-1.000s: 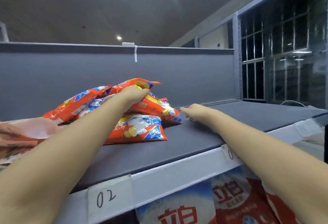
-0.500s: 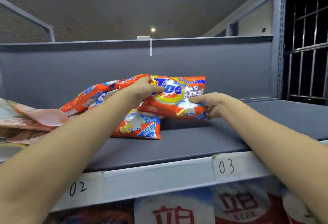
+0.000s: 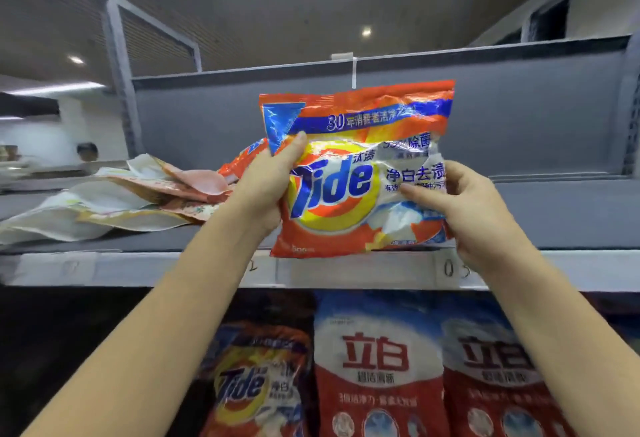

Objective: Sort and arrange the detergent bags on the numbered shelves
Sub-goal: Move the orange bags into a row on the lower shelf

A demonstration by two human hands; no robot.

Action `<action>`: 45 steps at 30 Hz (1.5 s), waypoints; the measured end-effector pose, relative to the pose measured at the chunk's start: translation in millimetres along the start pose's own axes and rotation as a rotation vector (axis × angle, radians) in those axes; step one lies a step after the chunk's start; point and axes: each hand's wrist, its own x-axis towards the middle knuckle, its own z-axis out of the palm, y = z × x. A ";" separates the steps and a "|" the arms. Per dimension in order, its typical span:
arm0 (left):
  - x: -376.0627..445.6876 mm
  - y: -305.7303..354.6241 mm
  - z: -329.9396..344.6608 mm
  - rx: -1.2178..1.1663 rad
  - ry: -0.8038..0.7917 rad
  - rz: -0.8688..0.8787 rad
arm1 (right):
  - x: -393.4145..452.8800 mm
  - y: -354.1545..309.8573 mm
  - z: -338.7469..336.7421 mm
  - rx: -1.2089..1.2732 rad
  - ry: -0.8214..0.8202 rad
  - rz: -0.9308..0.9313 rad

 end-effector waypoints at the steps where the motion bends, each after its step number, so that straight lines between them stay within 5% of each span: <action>1: -11.0 3.1 -9.0 0.001 0.031 0.022 | -7.7 -1.5 9.2 0.012 -0.010 -0.017; 11: -97.2 4.8 -131.9 0.034 0.259 0.102 | -90.1 21.0 132.6 0.146 -0.066 0.045; 28: -136.8 -145.7 -366.9 0.193 0.305 -0.343 | -192.4 217.3 309.0 -0.056 0.032 0.560; 33: -104.1 -205.1 -400.4 0.212 0.417 -0.465 | -173.6 289.1 344.2 -0.112 0.063 0.628; 45: -39.9 -287.1 -411.8 0.117 0.584 -0.373 | -127.4 374.1 392.0 0.083 0.410 0.736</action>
